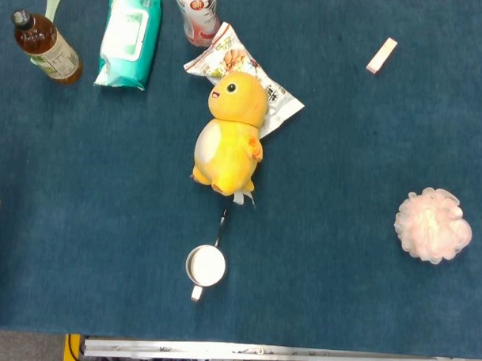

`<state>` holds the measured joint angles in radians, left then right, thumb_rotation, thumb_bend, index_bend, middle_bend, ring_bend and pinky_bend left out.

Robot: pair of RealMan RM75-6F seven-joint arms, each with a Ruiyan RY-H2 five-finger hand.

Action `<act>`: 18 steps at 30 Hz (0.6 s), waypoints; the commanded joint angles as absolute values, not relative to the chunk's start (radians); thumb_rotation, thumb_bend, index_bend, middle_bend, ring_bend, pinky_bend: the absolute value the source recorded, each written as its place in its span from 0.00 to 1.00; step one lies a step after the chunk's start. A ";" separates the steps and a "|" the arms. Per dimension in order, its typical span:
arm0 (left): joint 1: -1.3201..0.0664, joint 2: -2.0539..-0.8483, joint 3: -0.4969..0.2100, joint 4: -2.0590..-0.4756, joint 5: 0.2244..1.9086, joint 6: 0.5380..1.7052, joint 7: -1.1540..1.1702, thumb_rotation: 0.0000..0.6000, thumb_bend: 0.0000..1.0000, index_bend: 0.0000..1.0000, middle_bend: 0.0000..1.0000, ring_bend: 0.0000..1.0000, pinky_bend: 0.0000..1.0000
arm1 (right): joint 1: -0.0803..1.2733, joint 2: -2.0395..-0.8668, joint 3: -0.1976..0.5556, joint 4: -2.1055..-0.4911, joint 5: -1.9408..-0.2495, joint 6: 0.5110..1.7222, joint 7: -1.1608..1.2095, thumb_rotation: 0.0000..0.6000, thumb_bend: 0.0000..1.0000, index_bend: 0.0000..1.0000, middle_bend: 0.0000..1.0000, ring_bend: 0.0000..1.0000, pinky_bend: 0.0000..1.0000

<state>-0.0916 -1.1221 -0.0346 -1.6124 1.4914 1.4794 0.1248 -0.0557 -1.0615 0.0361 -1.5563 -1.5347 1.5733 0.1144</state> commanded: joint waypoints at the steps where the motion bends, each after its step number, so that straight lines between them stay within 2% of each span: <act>1: -0.091 -1.122 -0.035 -1.612 1.491 1.480 0.125 1.00 0.04 0.16 0.19 0.12 0.00 | -0.054 -1.062 0.037 -1.556 -1.535 1.572 0.115 1.00 0.00 0.25 0.35 0.20 0.23; 11: -0.113 -1.103 -0.029 -1.604 1.522 1.454 0.073 1.00 0.04 0.16 0.18 0.12 0.00 | -0.045 -1.022 0.063 -1.587 -1.528 1.589 0.136 1.00 0.00 0.25 0.35 0.20 0.23; 18: -0.193 -1.063 -0.009 -1.566 1.594 1.348 -0.073 1.00 0.04 0.16 0.18 0.12 0.00 | -0.036 -0.974 0.087 -1.633 -1.496 1.580 0.156 1.00 0.00 0.25 0.35 0.20 0.23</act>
<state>-0.1587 -1.0797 -0.0191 -1.5841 1.5625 1.3889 -0.0225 -0.0377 -0.9785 0.0829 -1.6286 -1.5008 1.5823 0.1537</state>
